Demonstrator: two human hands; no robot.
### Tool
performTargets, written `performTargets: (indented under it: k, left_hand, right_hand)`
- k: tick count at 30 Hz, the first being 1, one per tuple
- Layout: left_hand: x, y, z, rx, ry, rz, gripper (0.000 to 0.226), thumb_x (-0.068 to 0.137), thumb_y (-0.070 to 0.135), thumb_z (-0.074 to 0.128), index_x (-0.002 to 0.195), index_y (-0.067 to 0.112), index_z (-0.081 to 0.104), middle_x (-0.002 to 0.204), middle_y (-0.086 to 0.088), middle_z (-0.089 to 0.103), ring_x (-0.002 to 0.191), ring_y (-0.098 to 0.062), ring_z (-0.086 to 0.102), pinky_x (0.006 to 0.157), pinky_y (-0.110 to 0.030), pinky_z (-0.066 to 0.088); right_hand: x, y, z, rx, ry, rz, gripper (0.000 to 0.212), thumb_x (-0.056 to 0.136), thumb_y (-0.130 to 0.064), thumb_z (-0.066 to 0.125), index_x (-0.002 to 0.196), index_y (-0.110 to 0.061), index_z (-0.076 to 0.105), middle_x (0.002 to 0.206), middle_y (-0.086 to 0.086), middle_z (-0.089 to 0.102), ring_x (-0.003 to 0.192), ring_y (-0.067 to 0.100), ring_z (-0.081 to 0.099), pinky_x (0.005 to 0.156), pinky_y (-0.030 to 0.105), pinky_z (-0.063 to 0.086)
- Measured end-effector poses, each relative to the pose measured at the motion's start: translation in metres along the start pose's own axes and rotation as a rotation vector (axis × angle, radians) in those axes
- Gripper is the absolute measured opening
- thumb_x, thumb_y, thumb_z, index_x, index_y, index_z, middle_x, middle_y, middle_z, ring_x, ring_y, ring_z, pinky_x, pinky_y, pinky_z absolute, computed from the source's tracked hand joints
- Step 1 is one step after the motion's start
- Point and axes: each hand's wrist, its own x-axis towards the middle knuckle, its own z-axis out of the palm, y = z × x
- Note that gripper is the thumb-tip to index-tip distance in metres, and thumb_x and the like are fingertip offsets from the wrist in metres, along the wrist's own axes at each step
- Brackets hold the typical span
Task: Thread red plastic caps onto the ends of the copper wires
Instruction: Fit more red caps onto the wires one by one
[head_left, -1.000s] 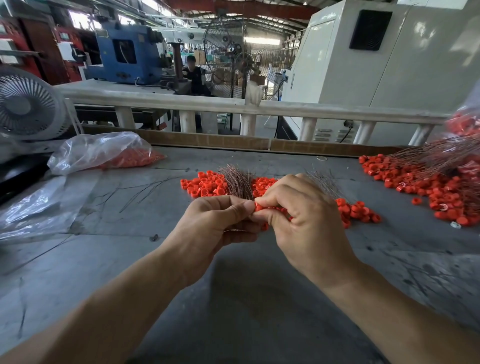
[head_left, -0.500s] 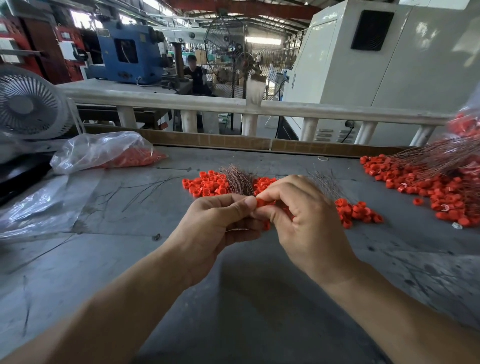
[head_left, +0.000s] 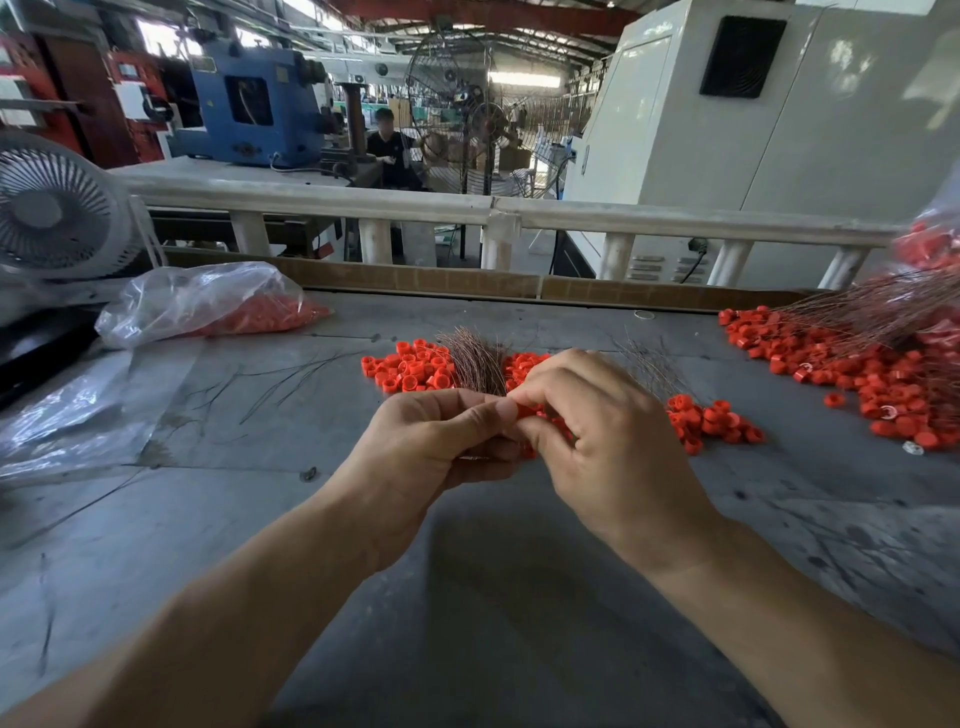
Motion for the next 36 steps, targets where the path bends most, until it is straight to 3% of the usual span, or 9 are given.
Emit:
performTargets:
  k: [10,18,23,28,34,36]
  left_hand:
    - [0.0013,-0.0030,-0.0022,-0.016,0.010,-0.032,0.015,0.076,0.021,0.071,0.071,0.007,0.077,0.075,-0.013,0.072,0.068,-0.016,0.069,0.067,-0.026,0.060]
    - [0.0028,-0.0019,-0.0006,-0.060,-0.037,-0.045,0.020,0.082,0.022,0.064,0.081,0.008,0.079,0.087,-0.015,0.075,0.076,-0.018,0.071,0.071,-0.028,0.062]
    - [0.0040,-0.0012,-0.0032,-0.062,-0.015,-0.064,0.033,0.084,0.026,0.065,0.100,-0.003,0.072,0.094,-0.018,0.074,0.080,-0.022,0.070,0.073,-0.030,0.062]
    - [0.0032,-0.0003,-0.0029,-0.074,-0.020,-0.082,0.041,0.091,0.033,0.060,0.104,-0.004,0.072,0.095,-0.017,0.073,0.084,-0.024,0.069,0.074,-0.032,0.060]
    - [0.0053,-0.0030,-0.0017,-0.063,0.046,-0.039,0.045,0.088,0.030,0.061,0.113,-0.006,0.069,0.095,-0.017,0.068,0.089,-0.030,0.061,0.081,-0.037,0.056]
    - [0.0054,-0.0031,-0.0024,-0.061,0.050,-0.018,0.043,0.085,0.029,0.063,0.110,-0.006,0.069,0.092,-0.018,0.066,0.084,-0.028,0.061,0.075,-0.034,0.057]
  right_hand:
    - [-0.0013,-0.0007,0.0048,0.125,0.068,-0.029,0.011,0.086,-0.007,0.077,0.078,-0.005,0.069,0.081,0.000,0.063,0.077,0.020,0.059,0.071,0.035,0.049]
    - [-0.0022,0.0046,0.0035,0.134,0.123,0.012,0.009,0.086,-0.007,0.075,0.079,-0.007,0.069,0.083,-0.002,0.064,0.082,0.020,0.060,0.077,0.036,0.050]
    - [0.0016,0.0070,0.0025,0.096,0.114,-0.033,0.007,0.092,-0.015,0.074,0.091,-0.008,0.073,0.093,0.000,0.063,0.090,0.020,0.060,0.081,0.032,0.050]
    - [0.0010,0.0061,0.0015,-0.014,0.088,-0.031,0.009,0.093,-0.022,0.073,0.097,-0.014,0.072,0.082,-0.005,0.060,0.071,0.015,0.058,0.062,0.037,0.051]
    - [-0.0025,0.0050,0.0054,0.119,-0.018,0.008,0.012,0.091,-0.015,0.073,0.102,-0.014,0.068,0.094,-0.006,0.065,0.084,0.012,0.062,0.072,0.036,0.054]
    - [-0.0032,0.0055,0.0086,0.167,-0.060,0.010,0.010,0.092,-0.012,0.072,0.100,-0.013,0.067,0.096,-0.005,0.066,0.088,0.014,0.063,0.075,0.037,0.053]
